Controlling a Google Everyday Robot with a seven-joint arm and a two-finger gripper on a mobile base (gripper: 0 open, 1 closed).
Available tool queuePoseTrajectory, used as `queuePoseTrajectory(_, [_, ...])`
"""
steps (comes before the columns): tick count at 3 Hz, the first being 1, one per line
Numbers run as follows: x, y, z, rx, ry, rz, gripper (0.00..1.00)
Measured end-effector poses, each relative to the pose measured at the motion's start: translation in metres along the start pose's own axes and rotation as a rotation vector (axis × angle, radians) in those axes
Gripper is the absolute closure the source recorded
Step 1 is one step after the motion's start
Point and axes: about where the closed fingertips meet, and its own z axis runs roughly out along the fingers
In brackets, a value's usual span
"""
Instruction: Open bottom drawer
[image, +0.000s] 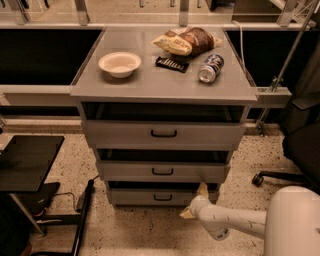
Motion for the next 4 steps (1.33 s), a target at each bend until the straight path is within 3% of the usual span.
queuePoseTrajectory(2, [0.004,0.005,0.002,-0.01,-0.007,0.008,0.0])
queuePoseTrajectory(3, [0.022,0.016,0.011,-0.013,-0.054,0.037,0.0])
queuePoseTrajectory(4, [0.022,0.016,0.011,-0.013,-0.054,0.038,0.0])
